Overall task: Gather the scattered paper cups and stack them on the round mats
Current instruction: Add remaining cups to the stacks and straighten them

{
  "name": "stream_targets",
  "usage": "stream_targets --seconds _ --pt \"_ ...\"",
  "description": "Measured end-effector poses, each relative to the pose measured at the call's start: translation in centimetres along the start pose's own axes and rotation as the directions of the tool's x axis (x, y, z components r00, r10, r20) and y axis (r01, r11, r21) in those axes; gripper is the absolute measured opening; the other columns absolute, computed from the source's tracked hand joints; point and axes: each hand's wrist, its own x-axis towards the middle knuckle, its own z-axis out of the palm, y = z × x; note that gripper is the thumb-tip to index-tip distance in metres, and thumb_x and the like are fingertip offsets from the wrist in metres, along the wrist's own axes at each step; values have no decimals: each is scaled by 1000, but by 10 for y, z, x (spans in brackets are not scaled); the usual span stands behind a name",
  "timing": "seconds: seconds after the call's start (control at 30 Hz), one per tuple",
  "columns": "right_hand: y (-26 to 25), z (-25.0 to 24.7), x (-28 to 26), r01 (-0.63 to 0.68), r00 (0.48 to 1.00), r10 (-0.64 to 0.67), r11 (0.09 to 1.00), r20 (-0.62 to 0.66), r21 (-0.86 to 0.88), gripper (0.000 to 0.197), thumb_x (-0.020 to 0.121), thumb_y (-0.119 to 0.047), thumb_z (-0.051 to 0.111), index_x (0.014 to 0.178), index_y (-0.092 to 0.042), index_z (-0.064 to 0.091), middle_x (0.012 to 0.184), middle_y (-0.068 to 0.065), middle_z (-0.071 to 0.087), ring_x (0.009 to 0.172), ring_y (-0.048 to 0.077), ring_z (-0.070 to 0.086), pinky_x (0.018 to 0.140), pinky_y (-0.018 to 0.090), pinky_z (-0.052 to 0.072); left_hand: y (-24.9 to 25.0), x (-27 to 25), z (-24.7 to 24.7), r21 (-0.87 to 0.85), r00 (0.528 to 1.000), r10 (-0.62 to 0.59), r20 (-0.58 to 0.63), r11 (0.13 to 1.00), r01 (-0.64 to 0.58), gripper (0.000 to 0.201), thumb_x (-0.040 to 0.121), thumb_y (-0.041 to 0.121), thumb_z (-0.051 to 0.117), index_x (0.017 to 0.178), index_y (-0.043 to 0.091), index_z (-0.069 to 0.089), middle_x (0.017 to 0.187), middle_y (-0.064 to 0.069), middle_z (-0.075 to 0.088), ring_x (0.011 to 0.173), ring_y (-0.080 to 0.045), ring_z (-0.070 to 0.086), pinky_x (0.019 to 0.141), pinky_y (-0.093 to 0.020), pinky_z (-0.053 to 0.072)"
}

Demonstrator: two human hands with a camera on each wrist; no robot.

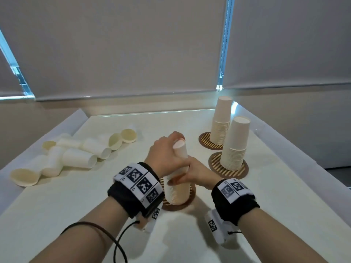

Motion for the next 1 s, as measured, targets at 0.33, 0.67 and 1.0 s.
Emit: stream_targets --seconds 0.33,0.67,1.0 --pt "26 -90 -91 -121 975 120 993 -185 4 79 55 -17 86 124 -35 54 124 -6 62 120 15 54 101 37 45 84 2 77 -348 967 178 184 932 -105 85 72 51 73 140 22 31 134 -4 47 121 -18 48 100 -28 39" --pt "39 -127 -129 -246 911 271 962 -310 119 57 57 -14 84 108 -25 61 109 4 67 106 20 60 87 37 51 26 -2 138 240 854 -333 400 937 253 37 93 29 50 124 10 58 131 -8 58 119 -28 54 102 -36 43" --pt "47 -151 -145 -261 851 288 958 -440 122 65 48 -17 80 110 -15 62 101 5 69 99 21 62 86 40 49 66 -18 170 135 841 -138 523 988 78 40 88 8 53 126 15 60 130 -6 60 119 -23 56 99 -29 44"
